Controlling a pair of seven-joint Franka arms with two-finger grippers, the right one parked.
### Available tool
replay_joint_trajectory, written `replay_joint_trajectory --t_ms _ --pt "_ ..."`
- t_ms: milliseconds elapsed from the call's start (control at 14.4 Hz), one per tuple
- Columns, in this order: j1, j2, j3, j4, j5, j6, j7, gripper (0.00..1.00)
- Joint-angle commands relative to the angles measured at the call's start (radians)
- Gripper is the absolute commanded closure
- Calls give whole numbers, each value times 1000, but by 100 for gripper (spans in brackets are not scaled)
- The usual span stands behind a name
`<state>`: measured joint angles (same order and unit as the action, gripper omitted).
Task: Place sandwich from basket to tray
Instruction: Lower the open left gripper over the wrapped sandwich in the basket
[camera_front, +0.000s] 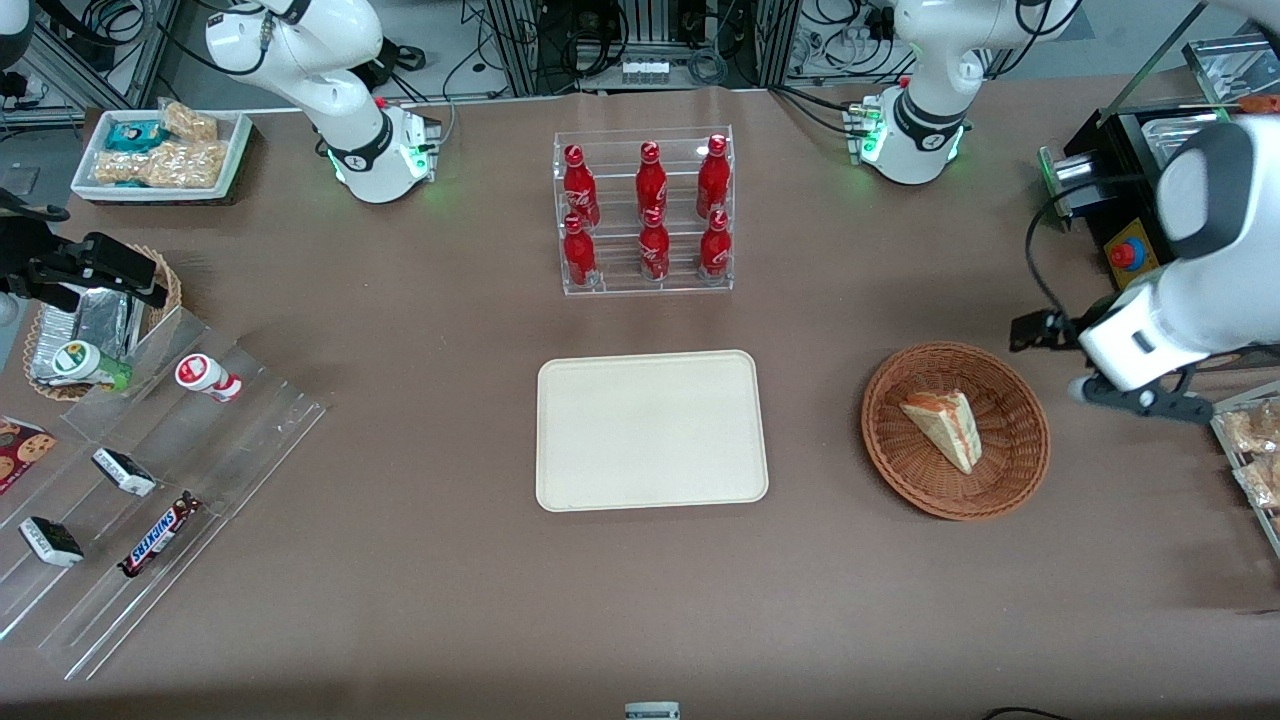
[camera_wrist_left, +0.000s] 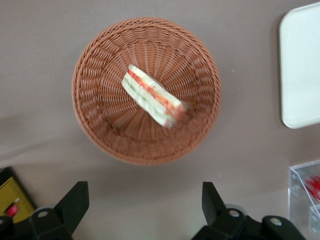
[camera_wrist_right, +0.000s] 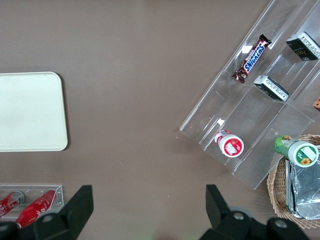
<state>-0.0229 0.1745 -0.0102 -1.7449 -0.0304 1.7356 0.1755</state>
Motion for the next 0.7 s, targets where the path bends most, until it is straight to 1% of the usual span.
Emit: replay_joint_trajectory --t_ms 0,139,348,417,557,626 --pt "-3 -26 1 -145 6 146 -74 0" --pt "-11 -23 -1 -211 6 227 -141 0" --pt "-26 -30 -2 -320 9 382 -354 0" --pt "-35 -26 -4 -327 9 406 -460 0" --pt "-64 9 -4 -328 9 455 -774 0" --pt "-74 26 -2 -329 9 485 -885 0"
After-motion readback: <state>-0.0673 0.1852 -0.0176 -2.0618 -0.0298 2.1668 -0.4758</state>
